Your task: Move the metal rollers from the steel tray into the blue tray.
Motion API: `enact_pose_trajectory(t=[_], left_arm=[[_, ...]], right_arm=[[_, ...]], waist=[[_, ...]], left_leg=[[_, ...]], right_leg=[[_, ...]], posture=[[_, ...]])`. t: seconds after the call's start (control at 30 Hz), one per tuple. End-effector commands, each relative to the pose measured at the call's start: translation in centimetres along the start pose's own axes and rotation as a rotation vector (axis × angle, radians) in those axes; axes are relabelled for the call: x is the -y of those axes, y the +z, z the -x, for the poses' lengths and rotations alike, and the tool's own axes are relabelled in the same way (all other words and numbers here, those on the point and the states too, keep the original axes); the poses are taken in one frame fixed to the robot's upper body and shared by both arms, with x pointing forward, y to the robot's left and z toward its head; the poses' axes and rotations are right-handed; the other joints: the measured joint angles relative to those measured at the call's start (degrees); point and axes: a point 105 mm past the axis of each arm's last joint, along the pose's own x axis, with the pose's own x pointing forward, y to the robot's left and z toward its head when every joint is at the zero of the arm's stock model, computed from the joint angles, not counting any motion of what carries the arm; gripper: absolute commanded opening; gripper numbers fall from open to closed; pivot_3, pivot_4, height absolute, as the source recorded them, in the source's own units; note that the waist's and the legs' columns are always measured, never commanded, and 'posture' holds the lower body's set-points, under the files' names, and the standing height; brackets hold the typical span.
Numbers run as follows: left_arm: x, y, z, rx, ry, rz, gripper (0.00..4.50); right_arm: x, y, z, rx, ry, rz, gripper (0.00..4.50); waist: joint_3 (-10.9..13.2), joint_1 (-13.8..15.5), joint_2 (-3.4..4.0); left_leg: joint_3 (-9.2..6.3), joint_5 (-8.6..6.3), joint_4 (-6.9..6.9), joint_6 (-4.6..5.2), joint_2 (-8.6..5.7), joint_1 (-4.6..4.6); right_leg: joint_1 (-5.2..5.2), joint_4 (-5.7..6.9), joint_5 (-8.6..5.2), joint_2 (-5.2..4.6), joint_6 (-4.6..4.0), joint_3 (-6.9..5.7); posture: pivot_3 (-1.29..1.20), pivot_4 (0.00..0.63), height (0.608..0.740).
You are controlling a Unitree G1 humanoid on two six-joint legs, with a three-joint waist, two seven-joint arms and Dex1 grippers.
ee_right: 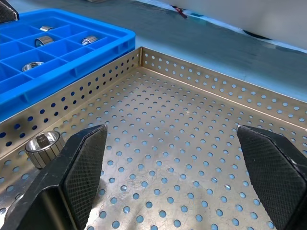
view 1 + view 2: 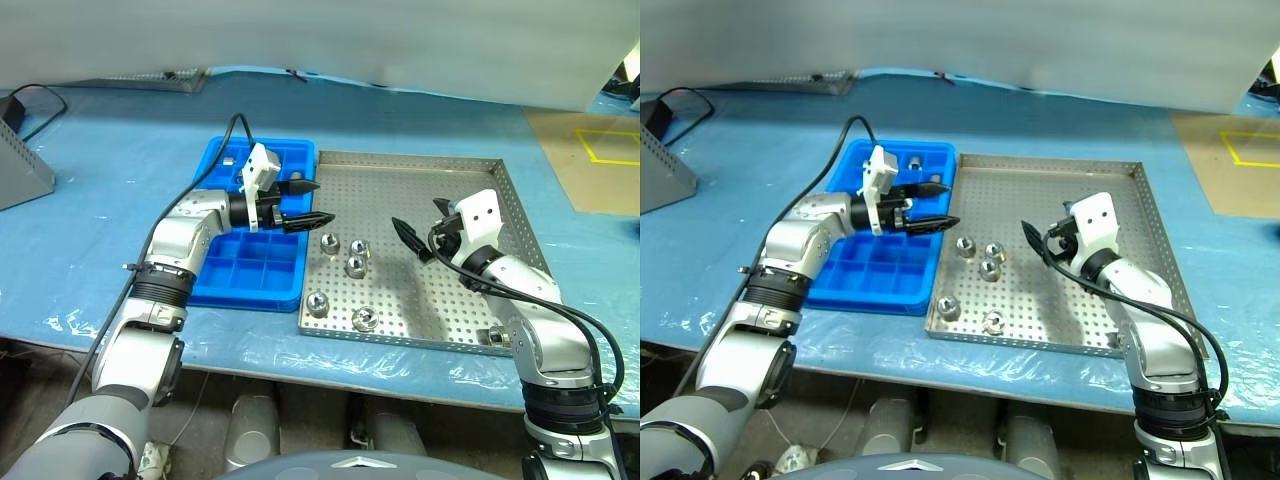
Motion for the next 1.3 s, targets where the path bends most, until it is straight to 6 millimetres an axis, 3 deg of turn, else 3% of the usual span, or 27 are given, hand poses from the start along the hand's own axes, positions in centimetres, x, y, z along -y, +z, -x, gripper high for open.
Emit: enact_pose_trajectory(t=[0.03, 1.1, 1.3], left_arm=[[0.0, 1.3, 0.3, 0.029, 0.002, -0.049, 4.46], [-0.3, 2.1, -0.9, 0.0, -0.062, -0.074, 4.46], [-1.4, 2.5, -2.5, -0.152, -0.135, -0.185, 4.46]], right_arm=[[0.3, 1.0, 0.3, 0.037, 0.001, 0.013, 4.5], [0.3, 0.6, 1.0, 0.044, -0.051, 0.002, 4.5], [0.5, 0.6, 1.0, 0.051, -0.065, 0.003, 4.5]], waist=[[0.0, 0.0, 0.0], [0.0, -0.1, 0.0], [0.0, 0.0, -0.01]], left_leg=[[0.0, 0.0, 0.0, 0.0, 0.0, 0.0], [0.01, 0.0, 0.0, 0.0, 0.0, 0.0], [0.0, 0.0, 0.01, 0.0, -0.03, 0.01]], right_leg=[[0.0, 0.0, 0.0, 0.0, 0.0, 0.0], [0.0, -0.01, 0.0, 0.0, 0.0, 0.0], [0.02, -0.02, -0.02, 0.0, 0.05, 0.0]], posture=[[0.04, 0.15, 0.74], [-0.03, 0.15, 0.74], [-0.05, 0.15, 0.74]])
